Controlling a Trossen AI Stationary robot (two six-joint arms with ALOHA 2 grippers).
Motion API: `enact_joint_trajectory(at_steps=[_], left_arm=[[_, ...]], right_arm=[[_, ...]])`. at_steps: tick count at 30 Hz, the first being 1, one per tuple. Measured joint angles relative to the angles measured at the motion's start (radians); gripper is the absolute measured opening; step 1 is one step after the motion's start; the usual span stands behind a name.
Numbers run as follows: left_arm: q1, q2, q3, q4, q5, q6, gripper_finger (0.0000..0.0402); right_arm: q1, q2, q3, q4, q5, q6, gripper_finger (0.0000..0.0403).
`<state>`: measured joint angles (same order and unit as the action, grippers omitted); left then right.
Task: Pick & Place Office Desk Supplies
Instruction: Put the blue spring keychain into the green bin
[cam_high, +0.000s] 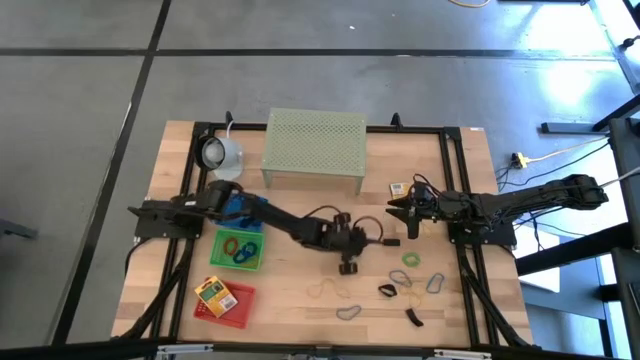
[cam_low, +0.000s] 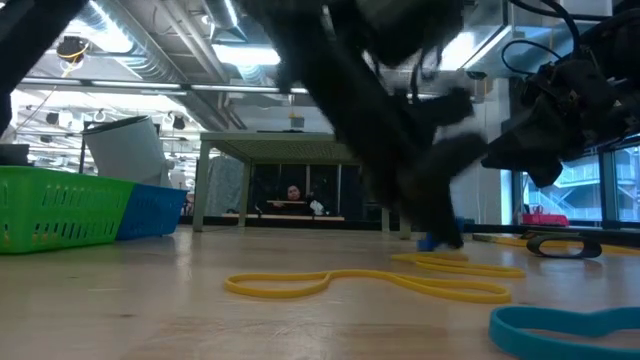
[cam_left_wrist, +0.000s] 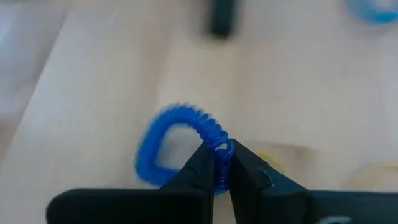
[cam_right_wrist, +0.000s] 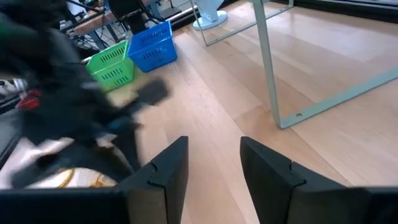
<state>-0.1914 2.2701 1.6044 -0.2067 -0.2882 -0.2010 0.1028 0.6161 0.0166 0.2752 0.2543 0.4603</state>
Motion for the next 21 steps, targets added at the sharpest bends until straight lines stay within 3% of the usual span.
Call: enact_joint_trajectory(at_steps=[7,15,21], left_arm=[[-0.097,-0.091,0.006,-0.113,-0.082,0.102,0.0018],[-0.195,-0.165,0.007,-0.398,-0.29,-0.218,0.0018],[-0.257,-0.226,-0.021,-0.511,-0.376,-0.305,0.0018]], right_arm=[[-0.001,0.0,0.0,-0.007,0.016,0.025,0.0146],[-0.001,0.0,0.0,-0.011,0.021,0.056,0.0146],[-0.001,0.0,0.0,-0.012,0.019,0.056,0.0146]])
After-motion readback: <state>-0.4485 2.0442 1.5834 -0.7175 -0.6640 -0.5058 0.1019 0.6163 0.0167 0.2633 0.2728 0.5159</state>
